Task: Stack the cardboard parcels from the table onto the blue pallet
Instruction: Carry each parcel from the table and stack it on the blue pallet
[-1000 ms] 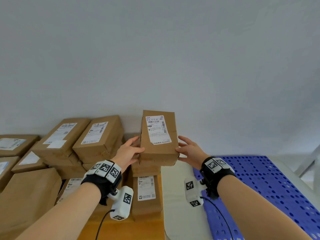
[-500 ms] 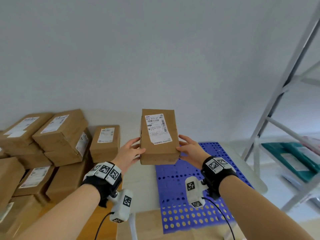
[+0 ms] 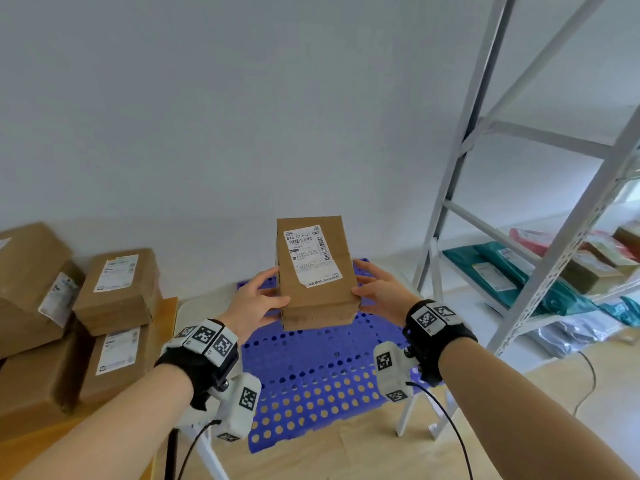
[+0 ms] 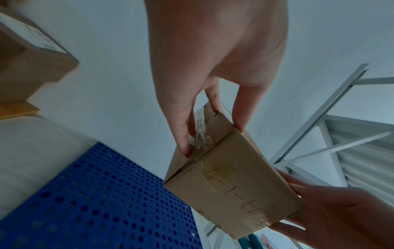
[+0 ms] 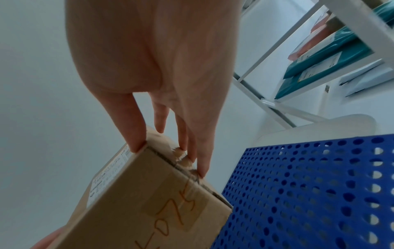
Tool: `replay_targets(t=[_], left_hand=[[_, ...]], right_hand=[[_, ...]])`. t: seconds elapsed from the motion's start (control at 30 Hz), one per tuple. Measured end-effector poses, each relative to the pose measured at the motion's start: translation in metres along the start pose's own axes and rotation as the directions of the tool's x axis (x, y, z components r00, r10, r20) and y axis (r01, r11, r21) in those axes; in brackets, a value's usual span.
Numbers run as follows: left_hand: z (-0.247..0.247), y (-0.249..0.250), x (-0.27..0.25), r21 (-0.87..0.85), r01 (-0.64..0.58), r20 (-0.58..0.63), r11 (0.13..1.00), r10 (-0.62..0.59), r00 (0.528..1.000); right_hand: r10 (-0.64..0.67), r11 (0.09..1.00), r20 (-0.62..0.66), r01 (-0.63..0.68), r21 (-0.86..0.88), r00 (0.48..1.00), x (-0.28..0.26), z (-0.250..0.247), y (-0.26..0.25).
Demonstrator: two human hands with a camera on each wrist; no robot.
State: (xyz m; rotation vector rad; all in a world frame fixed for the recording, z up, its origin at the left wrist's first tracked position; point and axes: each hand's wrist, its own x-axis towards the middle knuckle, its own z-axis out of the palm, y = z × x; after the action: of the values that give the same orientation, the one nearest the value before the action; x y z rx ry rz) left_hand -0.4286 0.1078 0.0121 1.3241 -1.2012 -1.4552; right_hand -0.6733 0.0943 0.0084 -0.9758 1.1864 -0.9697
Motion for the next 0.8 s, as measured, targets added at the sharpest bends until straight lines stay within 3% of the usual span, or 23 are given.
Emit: replay_targets(t=[0.4, 0.8], left_hand=[[0.061, -0.028, 0.128, -0.065, 0.092, 0.063, 0.994, -0.088, 0.994], [0.084, -0.056, 0.224, -0.057, 0.211, 0.051, 0.976, -0.208, 0.977]], right_hand=[[0.101, 0.990, -0.039, -0.104, -0.094, 0.994, 0.095, -0.089, 0.000], [0.228, 0.970, -0.040, -0.230, -0.083, 0.973, 0.188, -0.131, 0.019]])
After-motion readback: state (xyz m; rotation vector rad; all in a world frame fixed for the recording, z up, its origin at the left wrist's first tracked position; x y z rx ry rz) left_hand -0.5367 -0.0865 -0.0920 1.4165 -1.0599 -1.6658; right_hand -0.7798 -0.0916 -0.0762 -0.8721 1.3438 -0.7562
